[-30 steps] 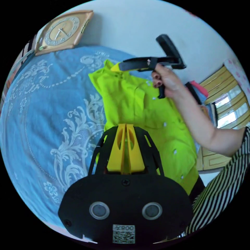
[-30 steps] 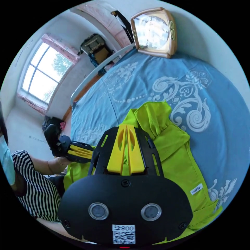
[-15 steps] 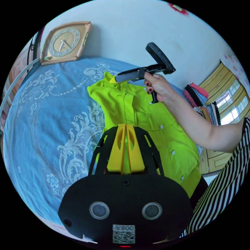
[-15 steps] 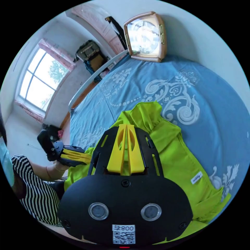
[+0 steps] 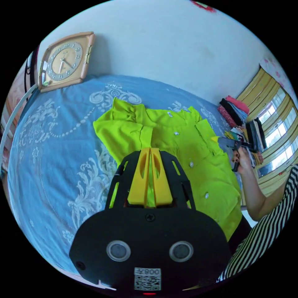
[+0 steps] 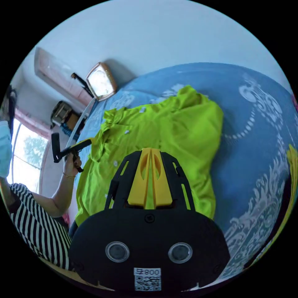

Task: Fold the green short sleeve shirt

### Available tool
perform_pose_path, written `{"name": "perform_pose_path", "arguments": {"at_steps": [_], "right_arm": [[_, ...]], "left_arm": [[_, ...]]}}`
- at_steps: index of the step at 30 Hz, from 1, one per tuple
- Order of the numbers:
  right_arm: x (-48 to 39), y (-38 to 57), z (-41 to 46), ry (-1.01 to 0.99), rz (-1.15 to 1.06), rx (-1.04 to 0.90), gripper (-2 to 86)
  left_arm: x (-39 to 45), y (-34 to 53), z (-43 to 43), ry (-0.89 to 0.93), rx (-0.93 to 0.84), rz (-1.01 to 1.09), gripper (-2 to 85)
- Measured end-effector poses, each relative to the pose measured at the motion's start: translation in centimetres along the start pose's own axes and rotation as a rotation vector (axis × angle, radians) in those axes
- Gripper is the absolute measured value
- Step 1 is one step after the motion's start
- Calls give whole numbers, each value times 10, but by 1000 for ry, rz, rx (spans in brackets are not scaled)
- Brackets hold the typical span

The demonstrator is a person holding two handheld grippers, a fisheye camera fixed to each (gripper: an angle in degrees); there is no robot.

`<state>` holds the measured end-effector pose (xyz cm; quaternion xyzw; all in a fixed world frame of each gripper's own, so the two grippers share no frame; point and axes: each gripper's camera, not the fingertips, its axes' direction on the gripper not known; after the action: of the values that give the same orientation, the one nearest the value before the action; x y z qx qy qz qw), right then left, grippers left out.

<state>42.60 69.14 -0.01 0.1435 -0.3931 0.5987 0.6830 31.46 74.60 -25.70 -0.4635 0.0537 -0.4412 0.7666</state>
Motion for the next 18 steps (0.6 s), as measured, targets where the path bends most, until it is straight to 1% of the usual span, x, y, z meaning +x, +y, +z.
{"name": "perform_pose_path", "arguments": {"at_steps": [2,4,6,8,11,13,14,16,18], "right_arm": [[29,38,2,62,81,-15,1],[46,58,14,61,114,-78,1],[56,78,16,34,116,-35,1],[67,97,18,34,105,-37,1],[77,122,21,61,70,-46,1],[90,138,24,27,77,-36,1],[100,149,24,-10,93,-39,1],[111,165,24,-35,98,-45,1],[119,182,24,-18,88,-43,1]], "left_arm": [[1,-12,12,-12,-4,13,2],[-1,-22,29,-13,-49,11,2],[-4,-26,52,-1,-143,0,2],[0,-24,43,12,-117,2,2],[12,-17,23,-31,-41,34,2],[14,-14,28,-26,-79,46,2],[12,-13,40,-49,-144,45,2],[9,-7,40,-42,-132,22,2],[9,-1,26,-41,-137,27,2]]}}
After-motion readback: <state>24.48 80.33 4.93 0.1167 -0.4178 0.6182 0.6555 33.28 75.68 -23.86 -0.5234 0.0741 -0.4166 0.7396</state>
